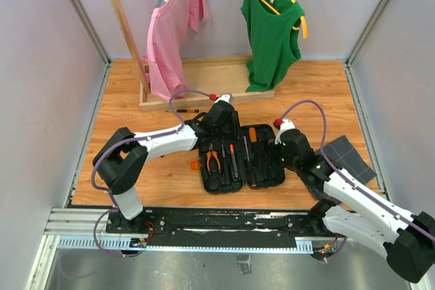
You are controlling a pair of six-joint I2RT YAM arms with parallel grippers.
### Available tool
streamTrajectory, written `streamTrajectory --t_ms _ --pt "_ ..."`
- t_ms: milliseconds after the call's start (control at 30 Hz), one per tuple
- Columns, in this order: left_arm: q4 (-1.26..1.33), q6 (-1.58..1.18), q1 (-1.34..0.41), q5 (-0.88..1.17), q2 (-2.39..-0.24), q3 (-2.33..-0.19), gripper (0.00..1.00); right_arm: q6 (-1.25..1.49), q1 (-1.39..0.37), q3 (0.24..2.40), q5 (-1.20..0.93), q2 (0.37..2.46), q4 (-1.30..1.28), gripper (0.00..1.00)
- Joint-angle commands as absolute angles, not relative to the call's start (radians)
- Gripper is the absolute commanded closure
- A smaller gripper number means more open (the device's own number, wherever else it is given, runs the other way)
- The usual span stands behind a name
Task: Sort the tools into containers
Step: Place the screwdriver in the storage box.
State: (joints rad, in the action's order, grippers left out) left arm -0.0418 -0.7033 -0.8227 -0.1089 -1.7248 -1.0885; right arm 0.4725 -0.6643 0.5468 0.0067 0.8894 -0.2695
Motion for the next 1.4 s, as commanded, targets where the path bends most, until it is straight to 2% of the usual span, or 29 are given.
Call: streamTrajectory --t_ms 0,133,267,500,667,733,933,1100,1200,1367 --pt "-0.043 -0.676 -0.831 -0.158 -1.675 -1.096 0.57 0.456 -0.646 0.545 0.133 0.849 -0.303 0.01" --pt "-0.030 -0.673 -0.831 -0.172 -1.656 -1.081 0.53 0.456 -0.647 0.545 0.185 0.833 -0.296 0.01" --pt "-0.024 -0.668 -0.831 -0.164 -1.659 -1.084 0.52 0.402 -0.646 0.541 0.079 0.821 -0.258 0.01" --pt "-0.026 -0.682 -0.831 -0.117 -1.708 -1.109 0.57 0.440 -0.647 0.507 -0.088 0.847 -0.212 0.20" --pt "-0.023 -0.687 -0.833 -0.103 -1.729 -1.121 0.58 0.495 -0.649 0.486 -0.150 0.909 -0.187 0.28" --pt "-0.029 -0.687 -0.834 -0.102 -1.739 -1.130 0.58 0.512 -0.650 0.480 -0.162 0.930 -0.176 0.36" --pt "-0.050 -0.687 -0.836 -0.089 -1.774 -1.159 0.60 0.538 -0.653 0.470 -0.159 0.969 -0.155 0.45" --pt "-0.055 -0.688 -0.841 -0.076 -1.802 -1.175 0.63 0.550 -0.655 0.467 -0.163 1.008 -0.125 0.59" --pt "-0.057 -0.686 -0.842 -0.071 -1.814 -1.183 0.64 0.555 -0.657 0.472 -0.179 1.034 -0.117 0.64" --pt "-0.058 -0.685 -0.844 -0.072 -1.818 -1.186 0.64 0.559 -0.668 0.475 -0.199 1.052 -0.121 0.66"
